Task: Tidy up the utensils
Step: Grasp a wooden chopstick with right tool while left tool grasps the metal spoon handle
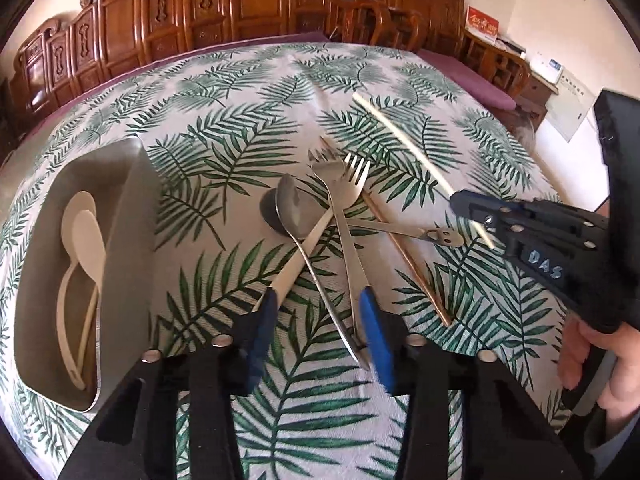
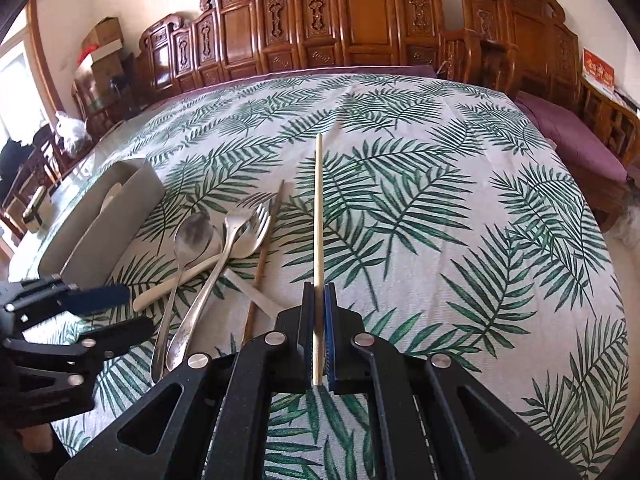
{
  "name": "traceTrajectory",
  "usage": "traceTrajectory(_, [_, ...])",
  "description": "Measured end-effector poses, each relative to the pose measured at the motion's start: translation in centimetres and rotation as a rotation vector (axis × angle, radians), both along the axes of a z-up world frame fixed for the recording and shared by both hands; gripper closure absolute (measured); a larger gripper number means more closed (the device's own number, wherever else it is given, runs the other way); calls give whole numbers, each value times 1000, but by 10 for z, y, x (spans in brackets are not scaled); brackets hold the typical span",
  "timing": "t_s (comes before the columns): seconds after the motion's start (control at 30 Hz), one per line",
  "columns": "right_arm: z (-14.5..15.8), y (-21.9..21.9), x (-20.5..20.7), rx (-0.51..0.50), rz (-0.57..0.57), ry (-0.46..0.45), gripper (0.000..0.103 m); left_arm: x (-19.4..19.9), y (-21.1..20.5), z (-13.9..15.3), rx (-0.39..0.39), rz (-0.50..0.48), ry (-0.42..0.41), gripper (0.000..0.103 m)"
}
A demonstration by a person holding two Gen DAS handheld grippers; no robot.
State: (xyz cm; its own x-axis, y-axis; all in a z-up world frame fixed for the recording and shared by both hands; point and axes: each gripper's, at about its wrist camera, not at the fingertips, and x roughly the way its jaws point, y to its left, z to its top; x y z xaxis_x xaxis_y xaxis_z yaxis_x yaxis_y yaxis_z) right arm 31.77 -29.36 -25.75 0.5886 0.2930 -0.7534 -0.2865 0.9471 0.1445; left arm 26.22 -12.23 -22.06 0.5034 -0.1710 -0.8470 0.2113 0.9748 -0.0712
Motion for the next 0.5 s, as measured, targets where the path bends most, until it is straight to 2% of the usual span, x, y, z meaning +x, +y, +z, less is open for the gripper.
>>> traceTrajectory(0.03, [1, -2, 1, 8, -4, 0, 97, 1, -1, -2, 1, 4, 3, 71])
traceTrajectory(0.1, [3, -3, 0, 26, -3, -5, 97, 5, -3, -8, 5, 16, 18, 84])
traceTrajectory(0.13, [5, -3, 0, 33, 0, -10, 97, 6, -4, -10, 6, 19, 29, 85])
traceTrajectory(0.27, [8, -1, 0, 36, 8, -21, 97, 10, -5, -19, -3, 32, 57, 89])
traceTrajectory(0.5, [10, -4, 0, 62, 4, -30, 97, 19, -10, -19, 24, 49, 46, 90])
